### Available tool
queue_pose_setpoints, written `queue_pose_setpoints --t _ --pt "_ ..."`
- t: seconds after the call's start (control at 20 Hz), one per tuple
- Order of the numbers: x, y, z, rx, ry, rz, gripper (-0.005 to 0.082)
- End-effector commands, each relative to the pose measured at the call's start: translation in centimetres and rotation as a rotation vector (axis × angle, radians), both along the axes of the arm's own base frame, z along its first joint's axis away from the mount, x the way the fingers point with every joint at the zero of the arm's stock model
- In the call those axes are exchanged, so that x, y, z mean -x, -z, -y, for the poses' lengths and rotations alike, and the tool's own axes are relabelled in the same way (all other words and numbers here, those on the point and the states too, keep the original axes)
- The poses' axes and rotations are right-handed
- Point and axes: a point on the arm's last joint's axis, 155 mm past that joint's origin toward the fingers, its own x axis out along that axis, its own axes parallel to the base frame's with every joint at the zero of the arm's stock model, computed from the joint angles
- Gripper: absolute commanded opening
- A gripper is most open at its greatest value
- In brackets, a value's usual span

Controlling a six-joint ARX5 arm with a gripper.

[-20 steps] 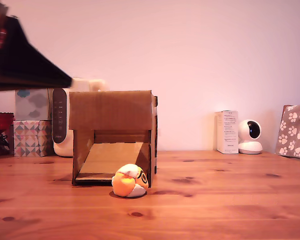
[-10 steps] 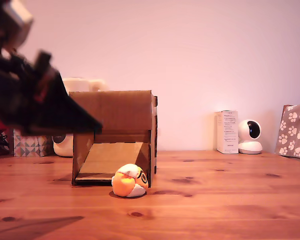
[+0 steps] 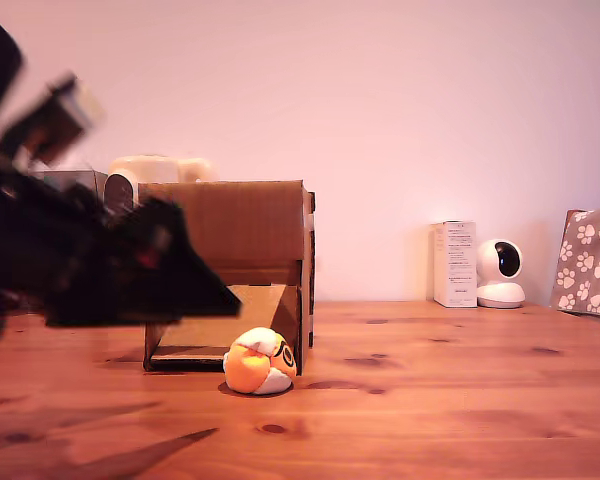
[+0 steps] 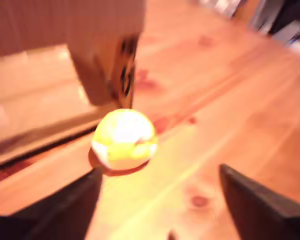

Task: Drop the footbag into the cardboard dice tower

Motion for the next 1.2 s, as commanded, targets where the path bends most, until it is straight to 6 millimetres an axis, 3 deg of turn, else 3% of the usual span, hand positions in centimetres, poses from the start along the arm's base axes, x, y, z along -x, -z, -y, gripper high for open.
queue_pose_setpoints --t 0.0,0.4,0.65,0.75,0.95,1.05,1.15 --pt "-0.9 -0.4 0.8 0.009 -0.001 0.011 0.0765" --pt "-3.8 3.8 2.6 -0.067 -0.003 -0.054 0.0764" --pt "-5.0 5.4 3.3 -0.094 -0.004 -0.068 0.0742" --pt "-5.3 5.6 3.4 -0.099 -0.009 -0.068 0.06" --pt "-5.3 5.7 3.3 -0.105 -0.014 -0.071 0.0157" --pt "-5.2 5.5 3.4 -0.101 -0.005 -0.074 0.0073" --pt "-4.6 5.1 3.7 -0.092 0.024 -0.089 0.0072"
